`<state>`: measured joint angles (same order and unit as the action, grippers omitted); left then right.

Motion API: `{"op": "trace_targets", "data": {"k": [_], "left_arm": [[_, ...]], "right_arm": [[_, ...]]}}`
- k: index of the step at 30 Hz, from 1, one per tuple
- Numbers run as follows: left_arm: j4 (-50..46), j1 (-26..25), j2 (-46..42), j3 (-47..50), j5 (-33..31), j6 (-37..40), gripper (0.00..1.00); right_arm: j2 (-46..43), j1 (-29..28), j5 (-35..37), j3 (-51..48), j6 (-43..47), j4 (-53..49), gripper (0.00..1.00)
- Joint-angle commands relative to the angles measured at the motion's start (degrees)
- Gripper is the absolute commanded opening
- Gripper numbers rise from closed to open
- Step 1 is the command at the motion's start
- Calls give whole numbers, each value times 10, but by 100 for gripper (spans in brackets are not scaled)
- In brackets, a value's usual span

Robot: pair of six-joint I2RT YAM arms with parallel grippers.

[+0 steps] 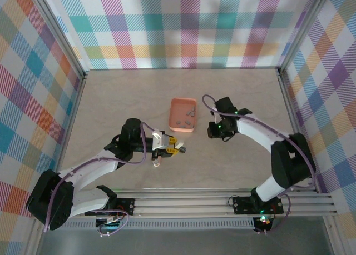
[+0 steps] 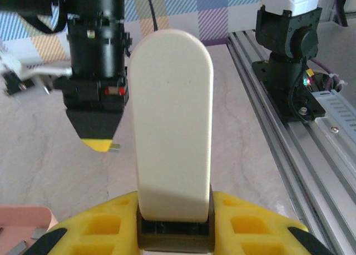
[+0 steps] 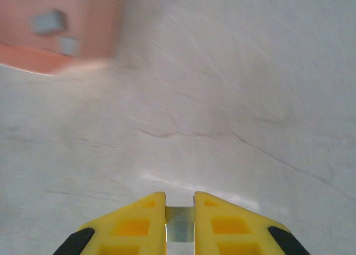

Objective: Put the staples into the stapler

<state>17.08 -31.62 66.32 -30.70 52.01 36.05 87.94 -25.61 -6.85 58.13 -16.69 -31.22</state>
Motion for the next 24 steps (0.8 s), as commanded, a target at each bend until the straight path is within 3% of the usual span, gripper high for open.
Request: {"op": "trace_targets", "data": {"k": [1, 12, 24], "left_arm": [[52, 14, 2, -7, 19, -20, 0], [321, 41, 45, 42, 22, -183, 0], [348, 43, 64, 25, 39, -200, 0]], "right_arm": [[-44, -1, -84, -26, 63, 91, 15], [-213, 0, -290, -105, 154, 284, 15], [-223, 0, -495, -108, 198, 351, 15]]}}
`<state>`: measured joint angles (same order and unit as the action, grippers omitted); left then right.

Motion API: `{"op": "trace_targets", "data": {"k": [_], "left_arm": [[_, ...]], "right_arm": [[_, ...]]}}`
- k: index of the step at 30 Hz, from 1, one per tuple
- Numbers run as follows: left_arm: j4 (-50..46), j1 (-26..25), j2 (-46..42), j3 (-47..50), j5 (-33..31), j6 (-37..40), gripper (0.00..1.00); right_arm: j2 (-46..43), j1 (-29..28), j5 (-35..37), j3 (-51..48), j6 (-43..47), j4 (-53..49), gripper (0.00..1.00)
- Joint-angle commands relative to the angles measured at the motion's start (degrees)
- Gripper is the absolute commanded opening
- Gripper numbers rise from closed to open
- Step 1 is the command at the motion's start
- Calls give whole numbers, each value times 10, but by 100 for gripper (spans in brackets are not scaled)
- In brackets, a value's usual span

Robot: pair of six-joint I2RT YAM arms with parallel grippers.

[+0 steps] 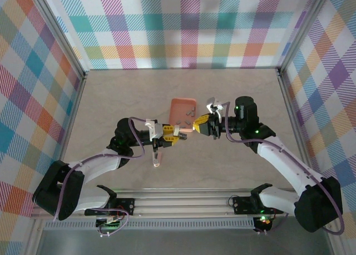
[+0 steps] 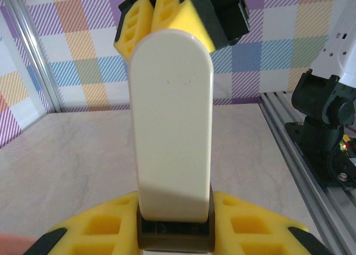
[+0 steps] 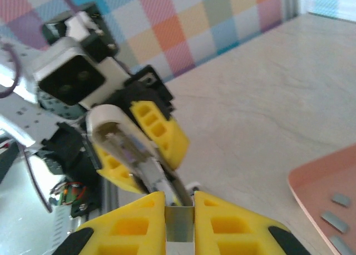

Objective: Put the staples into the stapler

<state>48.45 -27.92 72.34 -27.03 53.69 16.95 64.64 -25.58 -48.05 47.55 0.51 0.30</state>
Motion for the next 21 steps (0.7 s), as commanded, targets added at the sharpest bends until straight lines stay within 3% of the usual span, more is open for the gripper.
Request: {"op": "trace_targets", "data": {"k": [1, 21], "left_arm": [[35, 5, 5, -12, 23, -9, 0], [27, 5, 1, -21, 35, -7, 0]], "right_arm": [[14, -1, -91, -2, 31, 36, 15], [99, -42, -112, 37, 172, 17, 14]]}}
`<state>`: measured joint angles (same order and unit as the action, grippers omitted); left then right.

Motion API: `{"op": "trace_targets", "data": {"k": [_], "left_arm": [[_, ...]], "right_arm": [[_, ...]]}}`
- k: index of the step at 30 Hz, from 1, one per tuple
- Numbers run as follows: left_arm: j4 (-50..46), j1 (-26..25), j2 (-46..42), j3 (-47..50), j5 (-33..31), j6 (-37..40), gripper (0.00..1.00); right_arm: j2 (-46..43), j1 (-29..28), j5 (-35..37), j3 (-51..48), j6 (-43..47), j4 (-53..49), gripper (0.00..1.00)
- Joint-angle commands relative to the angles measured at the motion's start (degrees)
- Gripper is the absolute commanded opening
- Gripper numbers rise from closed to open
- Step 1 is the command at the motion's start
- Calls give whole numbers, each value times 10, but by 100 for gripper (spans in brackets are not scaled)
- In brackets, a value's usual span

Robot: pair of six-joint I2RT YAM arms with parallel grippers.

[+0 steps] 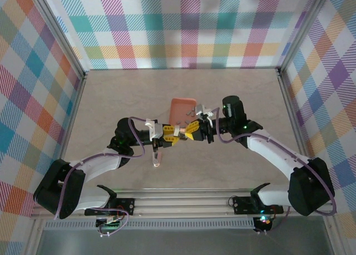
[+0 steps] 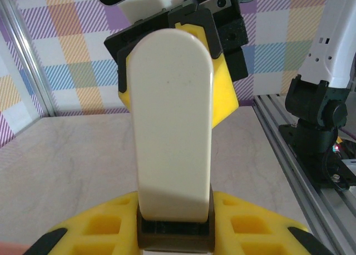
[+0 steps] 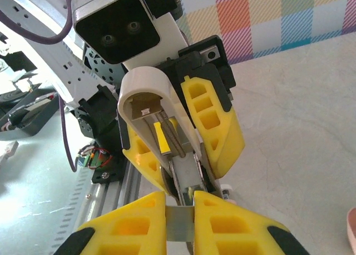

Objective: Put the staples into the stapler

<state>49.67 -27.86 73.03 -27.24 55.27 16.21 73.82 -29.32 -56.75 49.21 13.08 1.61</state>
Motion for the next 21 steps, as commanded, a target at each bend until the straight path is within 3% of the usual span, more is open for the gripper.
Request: {"op": "trace_targets", "data": {"k": [1, 21], "left_arm": [[14, 4, -6, -19, 19, 1, 0], [7, 5, -12, -22, 20, 5, 0]], "right_arm": [[11, -6, -26, 25, 53, 1, 14], [38, -12, -22, 34, 95, -18, 13]]}}
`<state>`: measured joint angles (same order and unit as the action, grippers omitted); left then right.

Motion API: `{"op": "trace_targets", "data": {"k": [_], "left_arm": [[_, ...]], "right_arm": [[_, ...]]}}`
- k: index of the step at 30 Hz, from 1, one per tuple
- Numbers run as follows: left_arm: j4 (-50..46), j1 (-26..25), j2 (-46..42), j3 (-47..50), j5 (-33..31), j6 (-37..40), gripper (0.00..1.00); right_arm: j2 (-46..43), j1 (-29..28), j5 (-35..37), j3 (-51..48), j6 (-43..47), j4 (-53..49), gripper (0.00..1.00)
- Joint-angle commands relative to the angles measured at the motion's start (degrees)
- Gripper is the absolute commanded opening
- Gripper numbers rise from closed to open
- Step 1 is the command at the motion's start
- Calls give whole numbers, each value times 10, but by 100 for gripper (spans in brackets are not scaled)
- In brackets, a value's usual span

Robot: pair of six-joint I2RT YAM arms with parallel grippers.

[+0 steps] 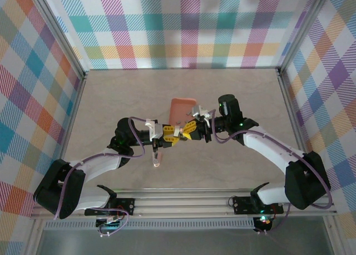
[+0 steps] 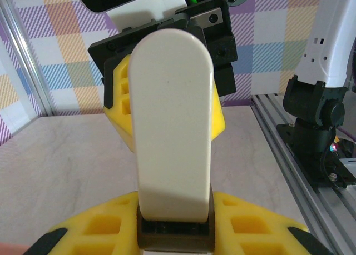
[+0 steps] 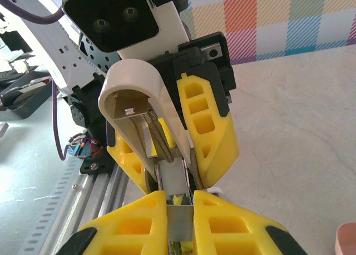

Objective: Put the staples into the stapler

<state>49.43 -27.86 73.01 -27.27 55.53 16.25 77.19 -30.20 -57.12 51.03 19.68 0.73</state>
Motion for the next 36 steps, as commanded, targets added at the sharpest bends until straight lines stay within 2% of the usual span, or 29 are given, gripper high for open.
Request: {"op": "trace_targets", "data": {"k": [1, 20, 36], "left_arm": [[9, 5, -13, -22, 18, 5, 0], [6, 4, -11, -27, 22, 8, 0], [-13, 4, -8, -28, 25, 23, 0]], "right_arm": [[5, -4, -18, 16, 30, -12, 13], [11, -4, -5, 13, 42, -22, 11], [-27, -4, 1, 13, 53, -36, 11]]}}
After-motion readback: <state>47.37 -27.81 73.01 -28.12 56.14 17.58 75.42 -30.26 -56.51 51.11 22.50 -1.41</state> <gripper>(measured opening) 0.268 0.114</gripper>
